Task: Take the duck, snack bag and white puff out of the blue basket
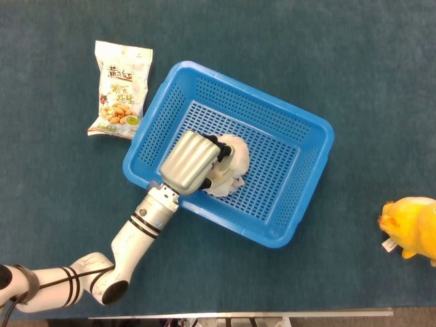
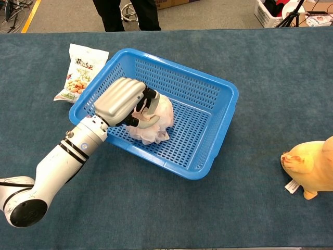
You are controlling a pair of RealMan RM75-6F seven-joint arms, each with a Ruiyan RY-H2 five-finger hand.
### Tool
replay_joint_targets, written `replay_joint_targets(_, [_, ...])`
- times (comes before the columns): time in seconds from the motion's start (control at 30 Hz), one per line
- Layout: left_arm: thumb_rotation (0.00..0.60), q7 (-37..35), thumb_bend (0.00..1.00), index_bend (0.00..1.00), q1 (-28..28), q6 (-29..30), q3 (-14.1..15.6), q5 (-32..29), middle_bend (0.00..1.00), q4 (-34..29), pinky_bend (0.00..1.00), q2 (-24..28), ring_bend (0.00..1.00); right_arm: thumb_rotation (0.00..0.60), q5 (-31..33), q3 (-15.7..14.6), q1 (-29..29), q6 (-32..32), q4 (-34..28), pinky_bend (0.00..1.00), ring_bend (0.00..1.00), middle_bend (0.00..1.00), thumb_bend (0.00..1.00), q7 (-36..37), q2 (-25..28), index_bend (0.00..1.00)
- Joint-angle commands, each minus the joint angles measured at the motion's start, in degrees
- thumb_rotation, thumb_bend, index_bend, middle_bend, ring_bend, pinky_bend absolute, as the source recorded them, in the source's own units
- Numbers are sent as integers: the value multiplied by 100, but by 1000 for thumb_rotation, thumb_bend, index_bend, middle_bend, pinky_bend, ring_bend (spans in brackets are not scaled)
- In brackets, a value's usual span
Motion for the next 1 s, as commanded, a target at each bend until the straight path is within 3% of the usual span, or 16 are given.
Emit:
replay_joint_targets(0.03, [600,13,317,744,27,22,-14,2,775,-66,975,59,700,600,4,4,6,-10,-1,412,117,127,0,0,-4,20])
replay_joint_targets(0.27, [600,233,321,753,68,97,-99,25,789,-609,981,393,707,600,23,13,14,-27,27,413,117,127,0,33,-30,20])
replay_joint_targets(0.63, [600,1178,323,756,130,425,-344,260,795,-2005,981,1308,709,600,1,9,13,-21,38,413,117,127,0,33,-51,20])
replay_joint_targets(0.8, [600,1466,323,758,213,597,-560,168,796,-2129,981,1617,710,600,-15,7,20,-27,24,413,117,127,0,9,-56,20])
replay_joint_targets(1.0, [600,1683,323,760,351,755,-773,-113,799,-1763,981,1856,711,600,7,6,34,-67,19,412,117,127,0,-2,-66,20])
